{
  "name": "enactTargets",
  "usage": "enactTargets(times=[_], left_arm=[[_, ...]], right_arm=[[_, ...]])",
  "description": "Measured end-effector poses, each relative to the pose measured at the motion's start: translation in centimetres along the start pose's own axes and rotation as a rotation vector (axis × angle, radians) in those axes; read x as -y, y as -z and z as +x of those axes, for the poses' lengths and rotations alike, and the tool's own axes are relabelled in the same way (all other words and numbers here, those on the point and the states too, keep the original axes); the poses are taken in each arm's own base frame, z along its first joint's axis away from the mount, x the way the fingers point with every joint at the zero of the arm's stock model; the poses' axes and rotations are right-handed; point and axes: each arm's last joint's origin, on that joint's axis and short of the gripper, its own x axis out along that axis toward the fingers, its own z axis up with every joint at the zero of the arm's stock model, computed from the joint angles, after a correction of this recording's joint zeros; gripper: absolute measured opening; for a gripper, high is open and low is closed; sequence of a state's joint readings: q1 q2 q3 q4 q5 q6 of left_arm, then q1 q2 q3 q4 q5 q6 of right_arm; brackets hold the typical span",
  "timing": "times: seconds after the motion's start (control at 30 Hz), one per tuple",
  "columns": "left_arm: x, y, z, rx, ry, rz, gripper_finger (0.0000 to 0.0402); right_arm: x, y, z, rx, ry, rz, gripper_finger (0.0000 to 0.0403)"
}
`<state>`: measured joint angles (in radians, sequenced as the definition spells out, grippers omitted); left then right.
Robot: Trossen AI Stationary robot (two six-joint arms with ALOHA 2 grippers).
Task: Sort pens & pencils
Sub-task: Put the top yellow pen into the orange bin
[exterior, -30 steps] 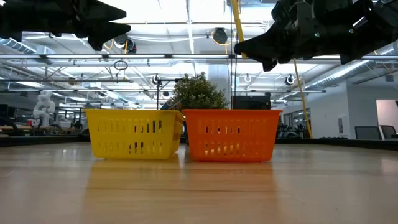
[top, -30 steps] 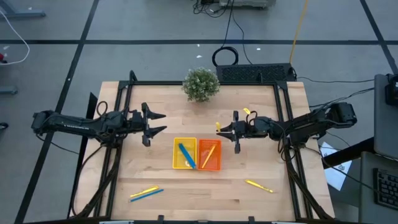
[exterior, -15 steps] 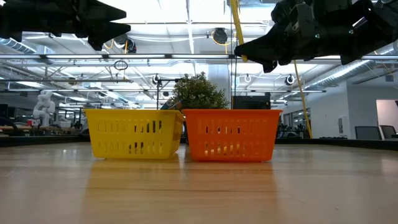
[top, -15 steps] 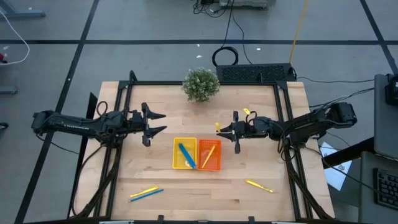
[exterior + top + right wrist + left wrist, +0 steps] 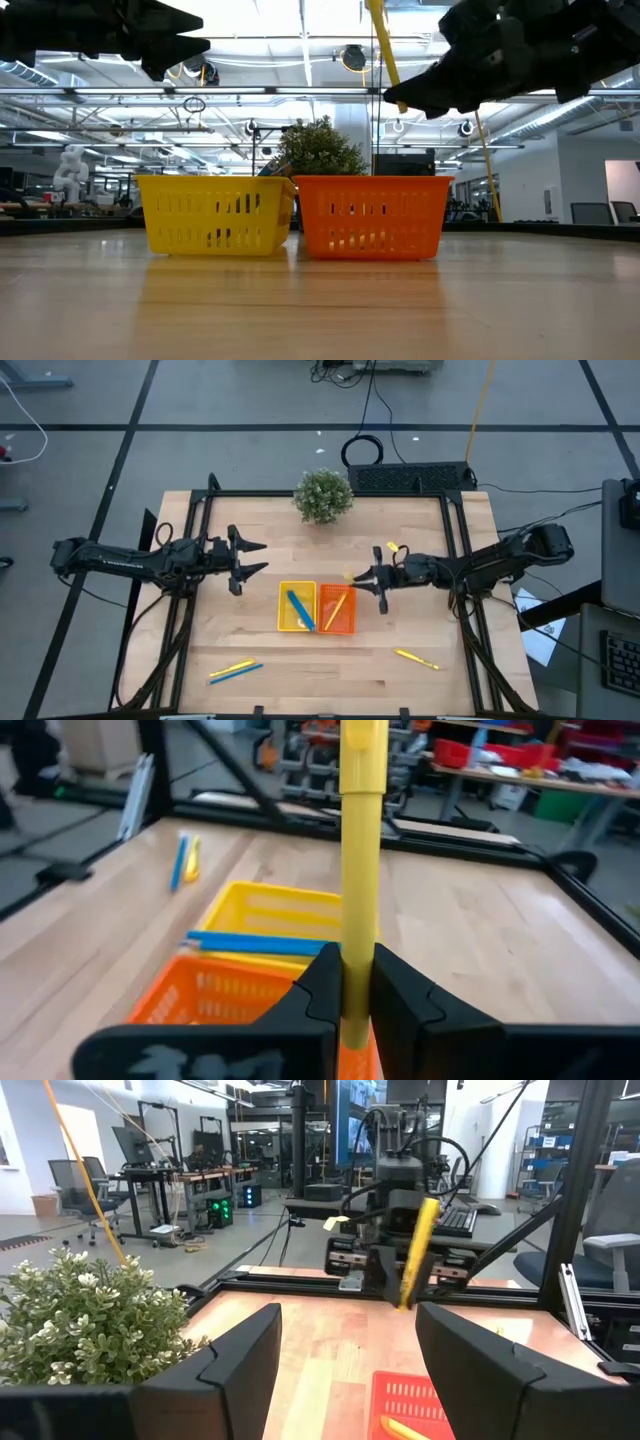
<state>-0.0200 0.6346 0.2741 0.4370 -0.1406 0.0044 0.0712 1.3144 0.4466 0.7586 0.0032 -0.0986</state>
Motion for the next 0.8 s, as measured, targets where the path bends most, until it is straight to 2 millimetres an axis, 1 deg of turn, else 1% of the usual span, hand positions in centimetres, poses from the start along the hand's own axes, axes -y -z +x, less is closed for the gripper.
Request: enactTargets(times=[0.1,0.23,0.37,0.53,0.67,0.8], left_arm=[[0.0,0.0,0.0,0.000,0.000,0.000,0.0239],[0.0,0.0,0.0,0.000,0.000,0.000,0.0239],[0.0,0.0,0.0,-0.002,0.000,-0.001,0.0239],[0.0,0.1,0.0,-0.010,0.000,0.000,0.0239],[0.0,0.2,0.0,-0.019,0.000,0.001,0.0239],[0.0,0.2,0.0,-0.023,0.000,0.002,0.0239]], right_arm=[[-0.8,-0.6,0.4,-0.025,-0.034,-0.065,0.0021],[-1.7,-0.9,1.1,-0.121,-0.008,-0.137,0.0021],[-2.2,-0.1,2.1,-0.194,-0.024,-0.245,0.0021],[-2.5,1.6,3.3,-0.275,-0.059,-0.364,0.0021],[-2.6,1.9,4.3,-0.294,-0.070,-0.385,0.0023],[-2.6,1.8,4.4,-0.291,-0.068,-0.377,0.0029]])
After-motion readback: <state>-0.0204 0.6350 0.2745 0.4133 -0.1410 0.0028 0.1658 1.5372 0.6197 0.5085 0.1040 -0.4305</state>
